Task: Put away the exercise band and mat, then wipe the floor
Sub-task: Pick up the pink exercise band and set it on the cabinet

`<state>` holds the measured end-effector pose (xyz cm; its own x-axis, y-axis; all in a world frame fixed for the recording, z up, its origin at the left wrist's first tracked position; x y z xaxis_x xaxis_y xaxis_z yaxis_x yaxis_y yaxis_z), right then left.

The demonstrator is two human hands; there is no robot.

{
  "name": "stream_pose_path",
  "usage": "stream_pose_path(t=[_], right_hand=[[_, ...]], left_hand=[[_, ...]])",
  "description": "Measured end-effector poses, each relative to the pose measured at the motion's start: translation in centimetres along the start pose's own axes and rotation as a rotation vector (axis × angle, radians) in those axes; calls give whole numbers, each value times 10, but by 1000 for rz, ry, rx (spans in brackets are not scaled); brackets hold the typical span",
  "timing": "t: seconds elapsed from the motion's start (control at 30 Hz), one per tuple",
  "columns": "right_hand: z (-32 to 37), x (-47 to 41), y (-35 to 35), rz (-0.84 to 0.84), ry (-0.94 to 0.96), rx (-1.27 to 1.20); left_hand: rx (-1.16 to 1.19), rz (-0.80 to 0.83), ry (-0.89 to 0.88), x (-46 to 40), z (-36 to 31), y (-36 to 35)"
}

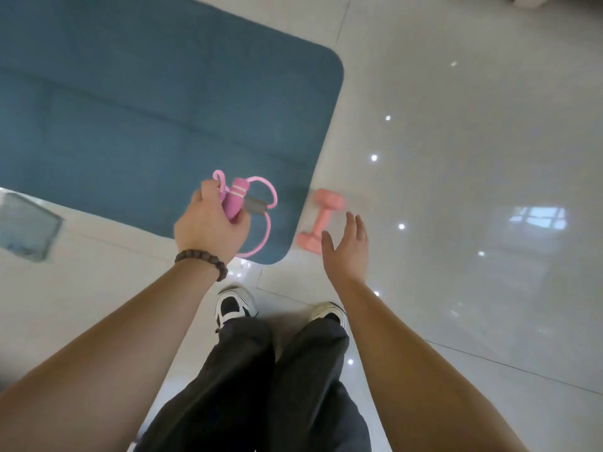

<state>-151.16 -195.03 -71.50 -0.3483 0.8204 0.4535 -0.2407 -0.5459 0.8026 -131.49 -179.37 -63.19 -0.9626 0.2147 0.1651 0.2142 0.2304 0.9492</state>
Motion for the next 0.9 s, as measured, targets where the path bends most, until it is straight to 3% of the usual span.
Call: stream_pose_path(t=[0.23,0.47,0.67,0.9], right_hand=[[-48,-61,-131,-23,-211,-149],[-65,-77,-159,-43,-355,-178],[-57,-58,-118,-41,-274,-184],[-9,22,39,-32,-161,-162]], left_hand=[[-12,10,-74,-22,46,-113],[-23,6,-144,-21,56,-148],[-11,2,-160,-6,41,-124],[45,16,-206,34,-23,9]])
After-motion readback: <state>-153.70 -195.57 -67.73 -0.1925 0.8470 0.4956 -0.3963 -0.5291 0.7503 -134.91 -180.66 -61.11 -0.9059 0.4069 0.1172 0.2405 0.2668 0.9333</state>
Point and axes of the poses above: each hand's wrist, its own x-axis away from the middle knuckle, its own y-axis out of the back of the hand, z = x × y, the point moved 7 cm from there along -x, towards the middle knuckle, and after that the axes turned 14 degrees about -z, right-handed, at the moved point
